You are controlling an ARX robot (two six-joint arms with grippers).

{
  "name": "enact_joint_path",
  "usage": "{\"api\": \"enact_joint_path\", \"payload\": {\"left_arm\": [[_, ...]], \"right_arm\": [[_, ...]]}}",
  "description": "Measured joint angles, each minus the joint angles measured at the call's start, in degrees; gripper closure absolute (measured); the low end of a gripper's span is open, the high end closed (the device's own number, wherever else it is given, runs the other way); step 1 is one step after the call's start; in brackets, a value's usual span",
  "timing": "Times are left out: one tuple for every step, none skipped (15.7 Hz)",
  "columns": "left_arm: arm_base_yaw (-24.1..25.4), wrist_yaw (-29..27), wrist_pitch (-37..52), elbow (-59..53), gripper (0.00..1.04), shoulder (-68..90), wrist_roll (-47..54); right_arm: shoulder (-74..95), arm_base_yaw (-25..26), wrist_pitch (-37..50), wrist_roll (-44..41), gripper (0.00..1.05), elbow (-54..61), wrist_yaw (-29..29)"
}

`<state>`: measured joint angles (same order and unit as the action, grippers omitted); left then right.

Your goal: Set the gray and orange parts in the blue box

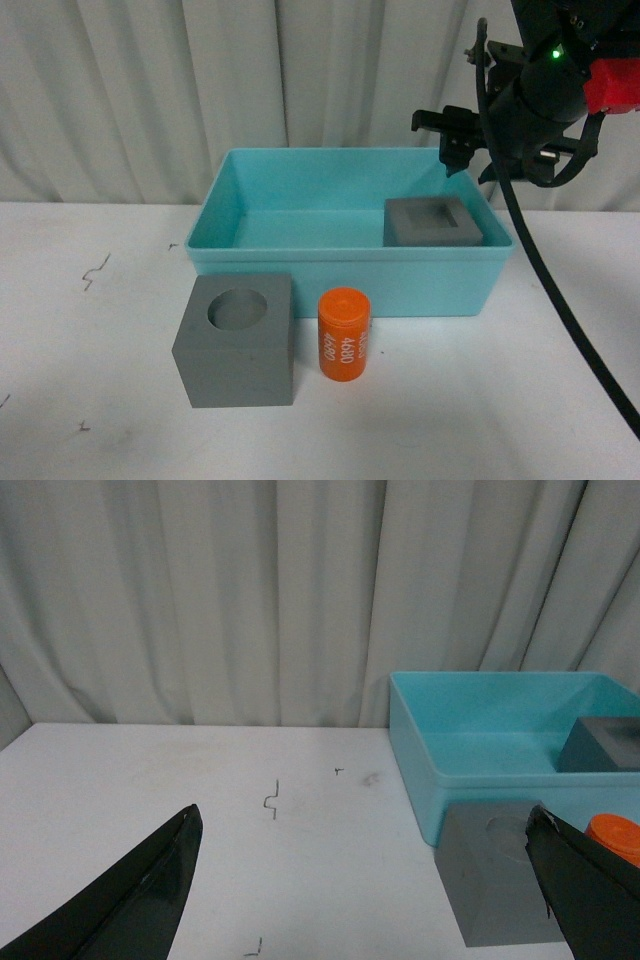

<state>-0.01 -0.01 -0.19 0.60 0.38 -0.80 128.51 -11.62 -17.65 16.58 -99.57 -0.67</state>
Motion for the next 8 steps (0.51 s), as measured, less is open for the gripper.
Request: {"api": "enact_joint_path", "payload": {"left_arm": [[0.0,0.0,0.0,0.0,0.07,0.0,0.0],[0.0,0.0,0.0,0.0,0.07,0.0,0.0],[0.0,0.0,0.0,0.0,0.07,0.0,0.0],[0.0,0.0,0.0,0.0,0.07,0.0,0.0],[0.0,0.0,0.0,0.0,0.07,0.0,0.0],[0.0,0.0,0.0,0.0,0.07,0.0,0.0],[0.0,0.0,0.0,0.0,0.07,0.0,0.0],[0.0,0.0,0.0,0.0,0.07,0.0,0.0]], "right_arm": [[-0.4,0.0,0.3,0.7,0.47,0.0,0.1],[-1.5,0.1,0.9,1.7,0.36,0.2,0.6],[-3.5,0.4,1.4,2.1,0.25,0.9,1.4],[-6.1,0.9,2.9,3.2,0.14,2.0,2.5],[-8.9,1.3,5.0,3.6,0.05,3.5,3.4],[-13.0,2.0,8.0,3.9,0.07,6.2,4.6],[-16.6,2.3,10.7,4.0,0.07,9.2,5.6],[-22.4,2.7,14.9,4.3,0.06,15.3,7.2]]}}
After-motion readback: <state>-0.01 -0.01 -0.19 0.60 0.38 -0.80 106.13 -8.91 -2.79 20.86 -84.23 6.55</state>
